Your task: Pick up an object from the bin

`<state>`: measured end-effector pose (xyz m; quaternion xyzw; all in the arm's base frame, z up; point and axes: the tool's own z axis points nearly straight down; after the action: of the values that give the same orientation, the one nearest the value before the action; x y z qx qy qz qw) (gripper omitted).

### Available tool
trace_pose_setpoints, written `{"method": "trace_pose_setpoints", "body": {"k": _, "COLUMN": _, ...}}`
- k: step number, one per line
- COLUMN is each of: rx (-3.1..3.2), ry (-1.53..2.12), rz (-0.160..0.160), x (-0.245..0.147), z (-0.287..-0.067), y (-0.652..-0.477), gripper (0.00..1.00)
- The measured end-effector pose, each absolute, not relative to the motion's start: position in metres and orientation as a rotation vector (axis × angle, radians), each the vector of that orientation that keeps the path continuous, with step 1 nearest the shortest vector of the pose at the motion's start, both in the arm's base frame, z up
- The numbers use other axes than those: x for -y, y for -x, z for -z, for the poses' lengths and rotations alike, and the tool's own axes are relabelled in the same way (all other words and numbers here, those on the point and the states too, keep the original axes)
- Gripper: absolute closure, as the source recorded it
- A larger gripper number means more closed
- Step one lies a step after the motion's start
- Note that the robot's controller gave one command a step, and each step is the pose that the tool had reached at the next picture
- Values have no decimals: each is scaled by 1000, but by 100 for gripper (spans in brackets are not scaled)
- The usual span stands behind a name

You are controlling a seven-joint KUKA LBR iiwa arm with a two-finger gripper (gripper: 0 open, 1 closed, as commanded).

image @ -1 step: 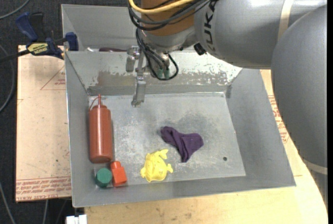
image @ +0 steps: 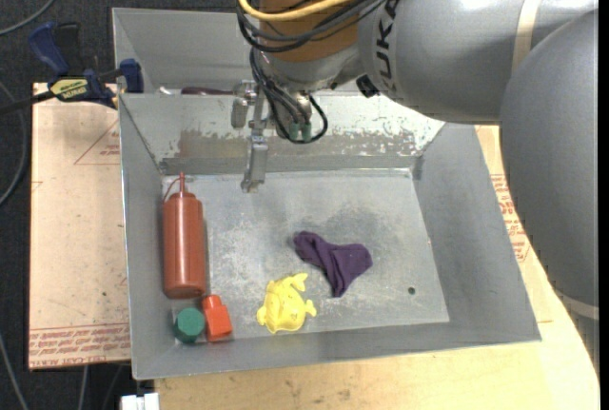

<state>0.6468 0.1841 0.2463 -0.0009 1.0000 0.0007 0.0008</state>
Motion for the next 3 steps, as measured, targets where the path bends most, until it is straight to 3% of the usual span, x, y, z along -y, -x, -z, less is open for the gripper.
{"method": "trace_pose_setpoints", "body": {"k": 2, "rx": -3134, "ry": 246, "rz": -3, "x": -140, "z": -226, "y": -598, "gripper": 0}}
{"method": "trace_pose_setpoints", "body": {"k": 3, "rx": -3120, "ry": 245, "rz": -6, "x": -100, "z": -185, "y": -579, "gripper": 0}}
